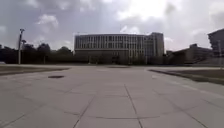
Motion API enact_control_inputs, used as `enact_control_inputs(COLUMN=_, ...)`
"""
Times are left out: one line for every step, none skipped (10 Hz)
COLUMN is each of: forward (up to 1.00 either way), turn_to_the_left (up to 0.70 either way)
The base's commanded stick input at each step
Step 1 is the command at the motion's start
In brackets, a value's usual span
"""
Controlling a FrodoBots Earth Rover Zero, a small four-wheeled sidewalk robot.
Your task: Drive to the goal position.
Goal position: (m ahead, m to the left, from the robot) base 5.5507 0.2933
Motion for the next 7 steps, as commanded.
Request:
enact_control_inputs(forward=0.5, turn_to_the_left=-0.02)
enact_control_inputs(forward=0.5, turn_to_the_left=-0.02)
enact_control_inputs(forward=0.5, turn_to_the_left=-0.02)
enact_control_inputs(forward=0.5, turn_to_the_left=-0.02)
enact_control_inputs(forward=0.5, turn_to_the_left=-0.02)
enact_control_inputs(forward=0.5, turn_to_the_left=-0.02)
enact_control_inputs(forward=0.5, turn_to_the_left=-0.02)
